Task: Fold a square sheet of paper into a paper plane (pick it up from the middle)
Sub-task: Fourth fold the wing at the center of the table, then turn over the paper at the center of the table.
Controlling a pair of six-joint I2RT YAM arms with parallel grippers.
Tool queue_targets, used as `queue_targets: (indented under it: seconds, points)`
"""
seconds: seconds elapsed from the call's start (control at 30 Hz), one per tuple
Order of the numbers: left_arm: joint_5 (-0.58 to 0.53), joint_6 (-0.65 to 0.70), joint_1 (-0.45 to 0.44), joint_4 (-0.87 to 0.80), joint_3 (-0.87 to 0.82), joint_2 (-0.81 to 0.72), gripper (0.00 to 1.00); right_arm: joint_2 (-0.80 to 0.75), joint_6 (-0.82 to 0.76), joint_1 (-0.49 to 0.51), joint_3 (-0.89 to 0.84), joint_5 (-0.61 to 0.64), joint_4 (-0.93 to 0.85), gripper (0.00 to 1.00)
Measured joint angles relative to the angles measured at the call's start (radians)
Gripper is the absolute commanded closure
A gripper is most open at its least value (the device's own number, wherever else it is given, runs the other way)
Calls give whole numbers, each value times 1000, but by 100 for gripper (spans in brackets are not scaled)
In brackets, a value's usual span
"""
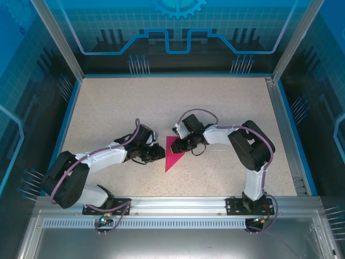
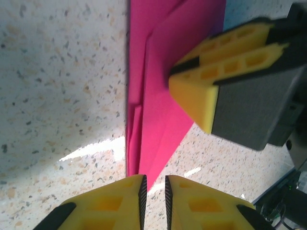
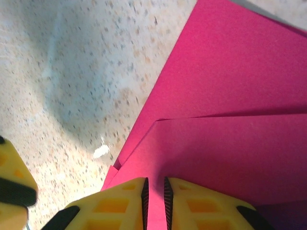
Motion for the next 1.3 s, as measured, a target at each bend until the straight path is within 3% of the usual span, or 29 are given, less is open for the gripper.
queue_targets:
  seconds: [0.1, 0.37, 0.57, 1.1, 1.3]
  points:
    - [-12, 0, 0, 0, 19, 4, 77, -29, 5, 0, -2, 23, -51, 77]
    - [-15, 3, 0, 1, 53, 46, 61, -202, 89, -3, -77, 121, -88, 68]
    - [-15, 11, 0, 0, 75, 87, 61, -309, 211, -51, -203, 173, -76, 61]
    - [-23, 56, 0, -49, 180, 232, 61, -217, 368, -77, -214, 110, -10, 57]
    - [-26, 69, 0, -60, 201, 269, 63, -211, 381, -80, -211, 100, -13, 66]
